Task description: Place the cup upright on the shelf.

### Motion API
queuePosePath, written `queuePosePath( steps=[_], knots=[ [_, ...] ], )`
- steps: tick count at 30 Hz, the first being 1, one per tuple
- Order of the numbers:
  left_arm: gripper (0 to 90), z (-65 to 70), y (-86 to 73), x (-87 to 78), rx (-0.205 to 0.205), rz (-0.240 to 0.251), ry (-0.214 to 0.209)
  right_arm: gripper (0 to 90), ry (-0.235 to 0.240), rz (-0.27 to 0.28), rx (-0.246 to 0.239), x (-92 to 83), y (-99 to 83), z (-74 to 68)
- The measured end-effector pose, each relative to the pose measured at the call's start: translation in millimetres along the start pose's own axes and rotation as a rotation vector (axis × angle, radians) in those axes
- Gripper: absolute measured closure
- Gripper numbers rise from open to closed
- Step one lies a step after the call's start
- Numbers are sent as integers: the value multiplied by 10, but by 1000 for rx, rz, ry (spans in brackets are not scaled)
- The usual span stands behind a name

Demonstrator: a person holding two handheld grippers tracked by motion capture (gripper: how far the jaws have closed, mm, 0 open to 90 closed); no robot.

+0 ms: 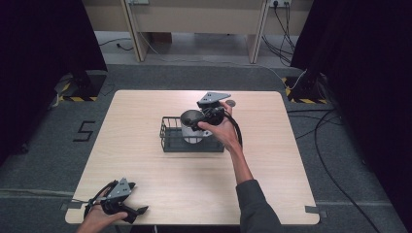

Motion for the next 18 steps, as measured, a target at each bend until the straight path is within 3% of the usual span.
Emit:
queuePosePath(
  steps=[1,3,5,7,18],
  knots=[
    [0,0,0,0,0,0,0,183,-4,7,6,-22,8,5],
    [0,-1,0,0,1,0,0,117,-4,20,11,-63,21,3],
    [0,-1,1,2,1,2,1,168,-1,37,18,-99,33,-2],
    [0,0,1,2,-1,2,1,137,-12,37,16,-139,27,-5],
    [0,5,-2,-1,-3,4,1,152,-31,65,20,-339,-9,-64]
  ],
)
Point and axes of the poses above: each handheld gripper's, and its own axes: x roughly forward along the jaws, y roughly out of its top, z roughly to its right, the point moved 10 cm from there along x, roughly forward along the jaws, and after that the axes turned 11 degrees about y, right-handed, at the moved point
